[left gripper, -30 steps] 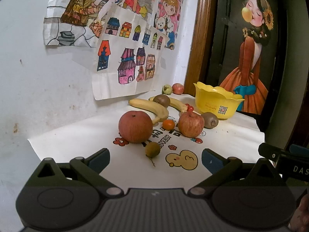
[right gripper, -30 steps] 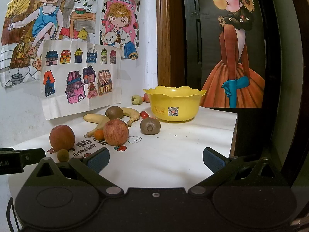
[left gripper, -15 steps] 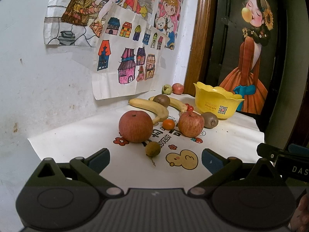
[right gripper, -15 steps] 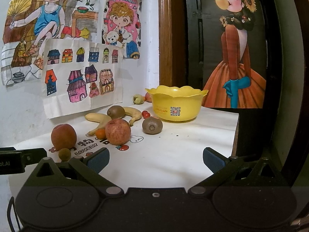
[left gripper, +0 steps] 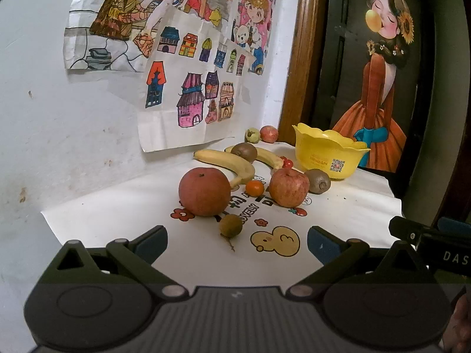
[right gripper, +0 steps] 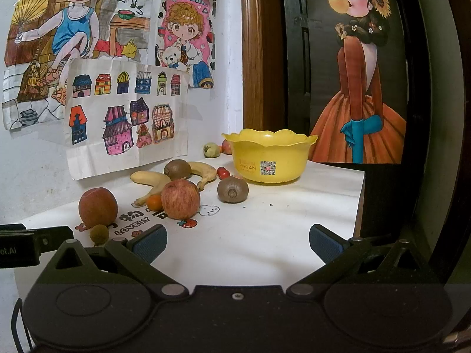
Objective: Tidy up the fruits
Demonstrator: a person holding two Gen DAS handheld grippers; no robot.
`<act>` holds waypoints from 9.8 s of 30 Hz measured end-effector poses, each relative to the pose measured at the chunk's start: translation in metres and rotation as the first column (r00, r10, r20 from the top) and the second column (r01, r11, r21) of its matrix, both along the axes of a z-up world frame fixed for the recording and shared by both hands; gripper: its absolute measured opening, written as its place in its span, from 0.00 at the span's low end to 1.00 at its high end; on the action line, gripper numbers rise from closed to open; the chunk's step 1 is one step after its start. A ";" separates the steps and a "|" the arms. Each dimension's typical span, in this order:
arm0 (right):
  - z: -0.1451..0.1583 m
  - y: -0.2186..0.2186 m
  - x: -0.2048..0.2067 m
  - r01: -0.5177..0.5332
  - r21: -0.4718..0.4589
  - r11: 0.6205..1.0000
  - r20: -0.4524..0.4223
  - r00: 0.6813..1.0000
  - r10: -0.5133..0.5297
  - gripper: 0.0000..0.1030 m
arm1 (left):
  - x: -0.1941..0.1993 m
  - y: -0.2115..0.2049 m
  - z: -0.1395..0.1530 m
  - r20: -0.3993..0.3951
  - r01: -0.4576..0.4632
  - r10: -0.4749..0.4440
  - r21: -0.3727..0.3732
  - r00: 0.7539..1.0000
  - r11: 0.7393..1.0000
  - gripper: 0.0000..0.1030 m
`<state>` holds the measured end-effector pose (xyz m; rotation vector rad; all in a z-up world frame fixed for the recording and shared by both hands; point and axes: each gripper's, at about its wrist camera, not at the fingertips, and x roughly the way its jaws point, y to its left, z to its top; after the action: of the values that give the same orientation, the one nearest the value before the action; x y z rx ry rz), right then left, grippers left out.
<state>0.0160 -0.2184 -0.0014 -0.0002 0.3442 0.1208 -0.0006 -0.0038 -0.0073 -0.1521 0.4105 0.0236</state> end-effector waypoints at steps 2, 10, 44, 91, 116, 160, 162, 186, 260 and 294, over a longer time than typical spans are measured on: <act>-0.001 0.000 0.000 0.000 0.000 1.000 0.000 1.000 0.000 0.99 | 0.000 0.000 0.000 -0.001 0.000 0.000 0.000 1.000 1.000 1.00; -0.001 0.000 0.001 0.000 0.001 1.000 -0.001 1.000 0.000 0.99 | 0.000 0.000 0.000 -0.002 0.000 0.000 0.000 1.000 1.000 1.00; 0.018 -0.024 0.022 -0.168 0.191 0.967 0.024 0.986 0.166 0.99 | 0.009 0.013 0.012 -0.004 0.003 -0.003 0.077 1.000 0.997 1.00; -0.016 0.037 0.220 -0.548 0.128 0.826 -0.293 0.775 0.560 0.92 | 0.098 0.017 -0.018 -0.224 0.092 -0.092 -0.009 0.970 0.996 0.78; -0.037 0.076 0.234 -0.530 0.019 0.848 -0.318 0.800 0.508 0.73 | 0.101 0.007 -0.022 -0.246 0.076 -0.062 0.048 0.967 0.996 0.29; 0.087 -0.074 0.287 -0.304 0.005 0.953 -0.070 0.950 0.303 0.63 | 0.285 -0.073 0.133 0.158 0.252 -0.257 0.052 0.953 0.966 0.28; 0.081 -0.082 0.306 -0.276 -0.003 0.961 -0.079 0.958 0.275 0.63 | 0.311 -0.084 0.124 0.137 0.274 -0.276 0.028 0.951 0.961 0.28; 0.013 -0.076 0.424 -0.293 -0.160 0.943 -0.322 0.918 0.231 0.63 | 0.448 -0.138 0.028 -0.103 0.335 -0.338 -0.051 0.935 0.941 0.29; 0.080 -0.028 -0.019 -0.100 0.018 0.995 0.219 0.971 0.093 0.99 | 0.032 0.020 0.075 0.226 0.169 -0.164 -0.002 0.960 0.986 1.00; 0.009 -0.002 0.031 -0.127 -0.034 0.991 -0.117 0.986 0.123 0.99 | 0.053 0.053 0.015 -0.034 0.075 -0.075 -0.005 0.997 0.997 1.00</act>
<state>0.0472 -0.2202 0.0075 -0.0559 0.4614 0.2386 0.0523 0.0494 0.0073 -0.1396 0.4501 -0.0488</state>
